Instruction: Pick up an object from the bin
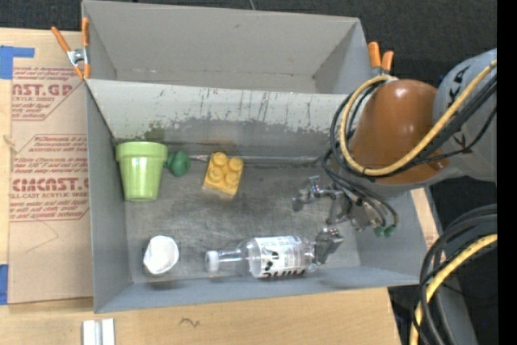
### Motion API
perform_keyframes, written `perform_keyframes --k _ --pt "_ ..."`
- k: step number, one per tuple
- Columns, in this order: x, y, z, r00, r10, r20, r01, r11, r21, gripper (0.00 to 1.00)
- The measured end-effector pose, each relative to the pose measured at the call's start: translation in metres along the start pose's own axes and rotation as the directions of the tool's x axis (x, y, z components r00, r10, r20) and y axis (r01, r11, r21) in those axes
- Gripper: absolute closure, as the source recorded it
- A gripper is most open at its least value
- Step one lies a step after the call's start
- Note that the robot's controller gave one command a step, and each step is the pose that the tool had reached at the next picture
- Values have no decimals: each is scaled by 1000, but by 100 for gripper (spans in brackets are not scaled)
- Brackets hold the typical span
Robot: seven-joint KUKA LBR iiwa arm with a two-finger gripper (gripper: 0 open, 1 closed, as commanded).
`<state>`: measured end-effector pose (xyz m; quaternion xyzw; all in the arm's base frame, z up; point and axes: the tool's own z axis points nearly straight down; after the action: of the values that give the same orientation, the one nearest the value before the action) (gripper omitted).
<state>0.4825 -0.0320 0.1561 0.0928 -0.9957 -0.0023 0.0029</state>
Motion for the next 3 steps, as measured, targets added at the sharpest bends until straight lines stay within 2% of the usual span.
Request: perform_keyframes --k 1,2,3 --pt "-1 12 -3 947 -320 4 320 947 6 0" --pt "-11 36 82 960 -279 19 279 960 12 0" --pt "-14 46 81 930 -366 23 365 931 17 100"
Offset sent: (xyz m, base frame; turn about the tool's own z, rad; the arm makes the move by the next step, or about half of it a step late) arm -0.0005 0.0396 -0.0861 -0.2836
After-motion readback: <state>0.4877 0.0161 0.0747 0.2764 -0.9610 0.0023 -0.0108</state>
